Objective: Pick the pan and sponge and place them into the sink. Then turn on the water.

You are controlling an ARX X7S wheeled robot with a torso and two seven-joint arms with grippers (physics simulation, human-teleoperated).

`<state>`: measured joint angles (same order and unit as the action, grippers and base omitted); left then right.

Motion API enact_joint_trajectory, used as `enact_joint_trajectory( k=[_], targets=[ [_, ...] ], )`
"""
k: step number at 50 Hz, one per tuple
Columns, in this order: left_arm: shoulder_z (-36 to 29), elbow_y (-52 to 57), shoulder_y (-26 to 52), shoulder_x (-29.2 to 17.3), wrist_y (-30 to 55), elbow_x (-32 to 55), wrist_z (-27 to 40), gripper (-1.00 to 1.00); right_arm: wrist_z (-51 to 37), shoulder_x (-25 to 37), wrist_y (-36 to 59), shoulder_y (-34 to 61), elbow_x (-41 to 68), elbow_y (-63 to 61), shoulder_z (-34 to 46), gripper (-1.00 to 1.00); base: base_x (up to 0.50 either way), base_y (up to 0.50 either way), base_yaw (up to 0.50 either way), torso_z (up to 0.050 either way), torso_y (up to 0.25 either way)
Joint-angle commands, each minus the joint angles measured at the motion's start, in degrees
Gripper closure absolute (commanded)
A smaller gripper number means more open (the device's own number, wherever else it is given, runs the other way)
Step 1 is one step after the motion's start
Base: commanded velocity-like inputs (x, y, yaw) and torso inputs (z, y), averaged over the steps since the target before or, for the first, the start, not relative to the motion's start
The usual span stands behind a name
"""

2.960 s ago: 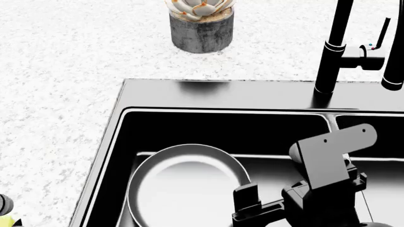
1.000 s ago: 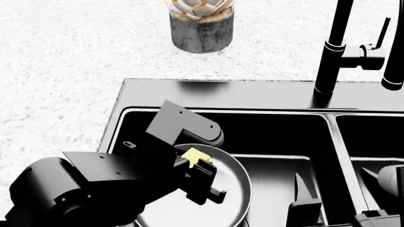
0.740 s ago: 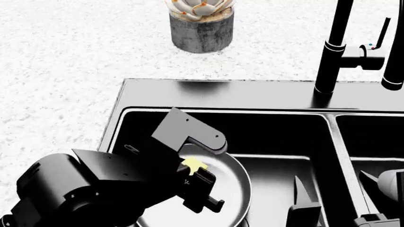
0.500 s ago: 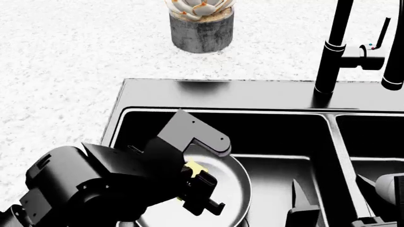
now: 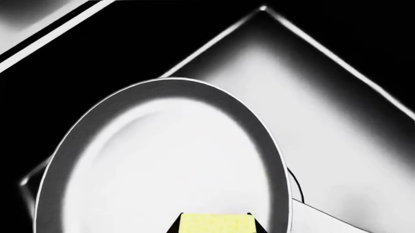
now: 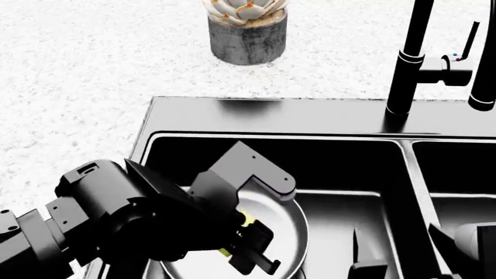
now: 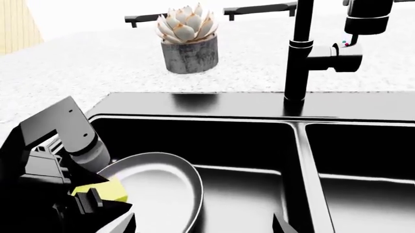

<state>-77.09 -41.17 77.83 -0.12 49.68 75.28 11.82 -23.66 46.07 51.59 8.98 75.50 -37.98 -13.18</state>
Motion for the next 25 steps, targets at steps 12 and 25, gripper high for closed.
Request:
enact_joint_trajectory(
  k=[12, 25],
  targets=[
    [-12.7, -3.9, 4.7, 0.1, -6.8, 13.1, 1.6, -1.0, -0.1, 0.5, -0.5, -1.7, 1.2, -0.8, -1.3, -1.0, 0.0, 0.0, 0.0, 0.0, 0.0],
    [-12.7, -4.0, 5.8, 0.1, -6.5, 12.9, 0.5, -1.0, -0.5, 0.9, 0.0, -0.3, 2.6, 0.0, -0.6, -1.0, 0.0, 0.0, 0.0, 0.0, 0.0]
  ],
)
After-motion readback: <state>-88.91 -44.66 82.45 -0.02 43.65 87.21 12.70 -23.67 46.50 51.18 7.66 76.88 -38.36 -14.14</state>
